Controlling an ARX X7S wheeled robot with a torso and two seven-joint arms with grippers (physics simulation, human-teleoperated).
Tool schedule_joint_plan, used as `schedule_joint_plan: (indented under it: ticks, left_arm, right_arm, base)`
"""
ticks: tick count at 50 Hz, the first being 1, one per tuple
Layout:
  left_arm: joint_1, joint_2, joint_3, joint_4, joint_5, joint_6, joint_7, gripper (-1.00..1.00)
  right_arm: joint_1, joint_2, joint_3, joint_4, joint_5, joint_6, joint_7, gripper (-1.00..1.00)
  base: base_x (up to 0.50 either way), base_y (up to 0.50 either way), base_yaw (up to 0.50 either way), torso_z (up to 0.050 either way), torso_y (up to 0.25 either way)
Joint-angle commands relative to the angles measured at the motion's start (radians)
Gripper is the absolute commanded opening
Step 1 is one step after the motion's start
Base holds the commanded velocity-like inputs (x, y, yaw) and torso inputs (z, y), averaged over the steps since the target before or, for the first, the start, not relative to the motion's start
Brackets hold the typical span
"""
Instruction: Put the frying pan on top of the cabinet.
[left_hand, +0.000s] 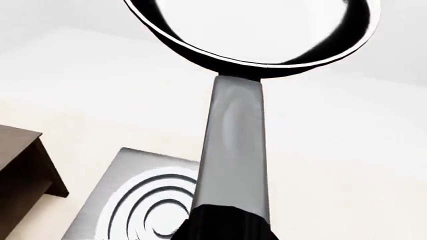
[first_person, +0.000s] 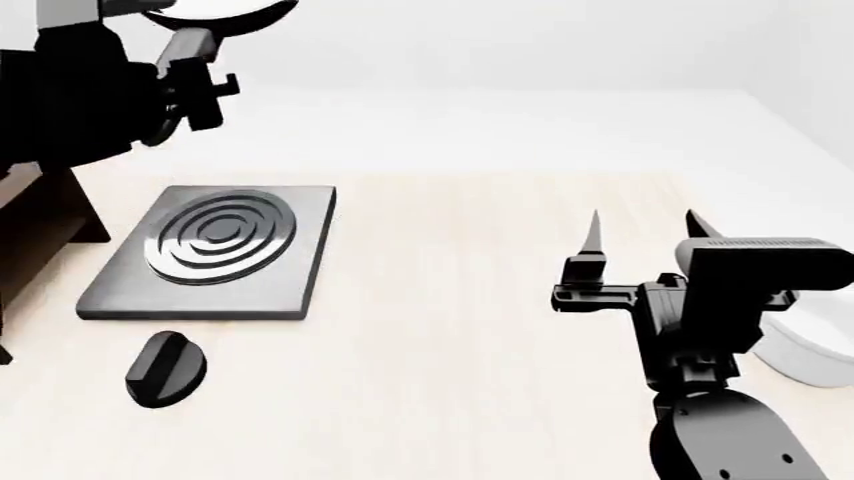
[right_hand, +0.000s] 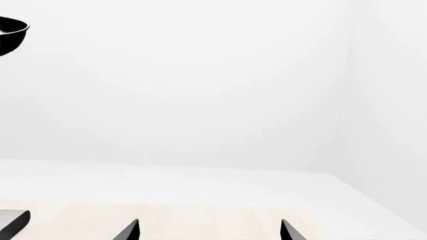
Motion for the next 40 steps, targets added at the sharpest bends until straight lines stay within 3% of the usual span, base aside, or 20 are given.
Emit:
schedule_joint_plan:
  ticks: [1, 12, 18, 27, 40]
  left_arm:
    - [-0.385, 0.137, -0.003, -0.702, 0.394, 0.237, 0.059, -1.0]
    - [-0.382, 0.098, -0.546, -0.702, 0.835, 0.208, -0.141, -1.0]
    - [-0.363, 0.056, -0.716, -0.702, 0.961, 0.217, -0.169, -1.0]
    - [-0.337, 0.044, -0.805, -0.702, 1.043, 0.221, -0.142, -1.0]
    - [-0.306, 0.043, -0.837, -0.702, 1.08, 0.208, -0.155, -1.0]
  right_arm:
    - [0.002, 0.001, -0.006, 0.011, 0.003, -0.005, 0.003, 1.0]
    - [0.0, 0.004, -0.009, 0.017, 0.005, -0.01, 0.006, 1.0]
    - [0.0, 0.005, -0.012, 0.023, 0.005, -0.013, 0.008, 1.0]
    - [0.001, 0.006, -0.022, 0.032, 0.003, -0.017, 0.011, 1.0]
    - [0.0, 0.009, -0.026, 0.033, 0.007, -0.019, 0.015, 1.0]
  base:
    - [0.0, 0.0, 0.0, 0.0, 0.0]
    - [0.0, 0.0, 0.0, 0.0, 0.002]
    - [0.0, 0.0, 0.0, 0.0, 0.002]
    - [0.0, 0.0, 0.0, 0.0, 0.0]
    - [0.0, 0.0, 0.0, 0.001, -0.038]
